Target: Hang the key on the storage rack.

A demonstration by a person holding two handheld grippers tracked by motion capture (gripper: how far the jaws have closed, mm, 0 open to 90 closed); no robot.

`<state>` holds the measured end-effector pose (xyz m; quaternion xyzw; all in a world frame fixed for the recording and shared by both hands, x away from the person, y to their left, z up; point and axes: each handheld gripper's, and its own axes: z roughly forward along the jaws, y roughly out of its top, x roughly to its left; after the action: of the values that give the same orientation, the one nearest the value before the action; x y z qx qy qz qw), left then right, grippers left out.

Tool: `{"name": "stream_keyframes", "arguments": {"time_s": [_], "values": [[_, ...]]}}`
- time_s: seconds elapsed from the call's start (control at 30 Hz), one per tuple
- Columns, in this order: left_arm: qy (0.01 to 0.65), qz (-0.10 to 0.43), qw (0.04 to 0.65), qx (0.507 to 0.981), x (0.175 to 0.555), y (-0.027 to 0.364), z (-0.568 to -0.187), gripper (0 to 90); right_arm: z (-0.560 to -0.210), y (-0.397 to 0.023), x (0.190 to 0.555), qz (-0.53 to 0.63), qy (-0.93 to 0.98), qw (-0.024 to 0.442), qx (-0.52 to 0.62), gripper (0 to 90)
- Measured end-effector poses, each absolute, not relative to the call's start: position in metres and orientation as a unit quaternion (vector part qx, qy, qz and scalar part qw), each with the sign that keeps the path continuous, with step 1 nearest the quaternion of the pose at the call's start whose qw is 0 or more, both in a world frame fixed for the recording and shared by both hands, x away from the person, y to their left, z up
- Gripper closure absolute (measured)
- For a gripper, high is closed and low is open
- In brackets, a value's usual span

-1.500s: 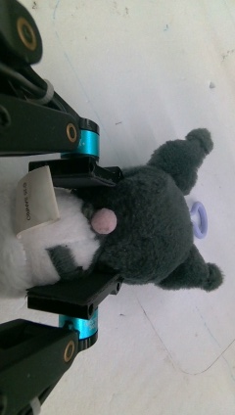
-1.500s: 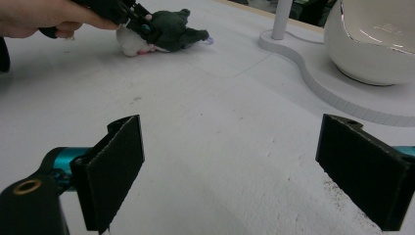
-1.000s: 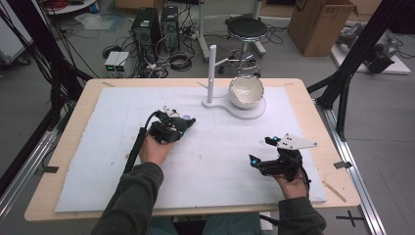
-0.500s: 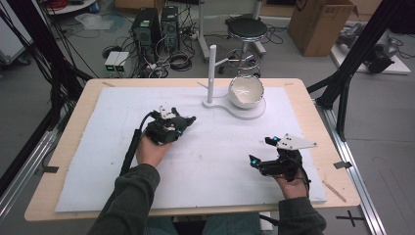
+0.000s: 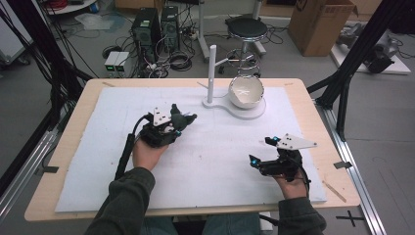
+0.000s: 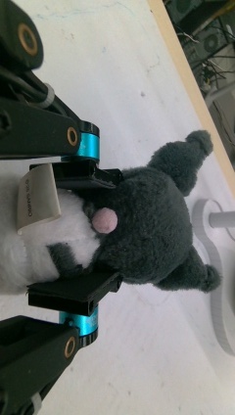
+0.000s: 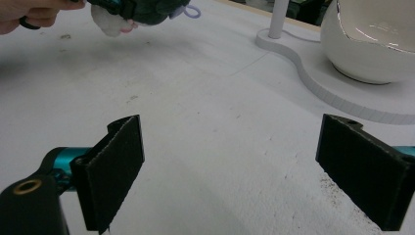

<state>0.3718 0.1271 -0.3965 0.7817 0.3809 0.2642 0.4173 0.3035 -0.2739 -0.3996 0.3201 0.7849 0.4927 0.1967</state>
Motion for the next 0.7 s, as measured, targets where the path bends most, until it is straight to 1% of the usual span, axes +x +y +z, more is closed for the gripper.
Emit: {"name": "stream_keyframes", "arguments": {"time_s": [0.3,0.7], "values": [[0.366,0.270,0.452,0.767,0.364,0.128,-0.390,54.8,-0.399,-0.274,0.303,0.494,0.784,0.198,0.320,9.9],[0.370,0.253,0.499,0.741,0.362,0.129,-0.383,54.8,-0.400,-0.273,0.304,0.494,0.785,0.197,0.318,9.9]]}}
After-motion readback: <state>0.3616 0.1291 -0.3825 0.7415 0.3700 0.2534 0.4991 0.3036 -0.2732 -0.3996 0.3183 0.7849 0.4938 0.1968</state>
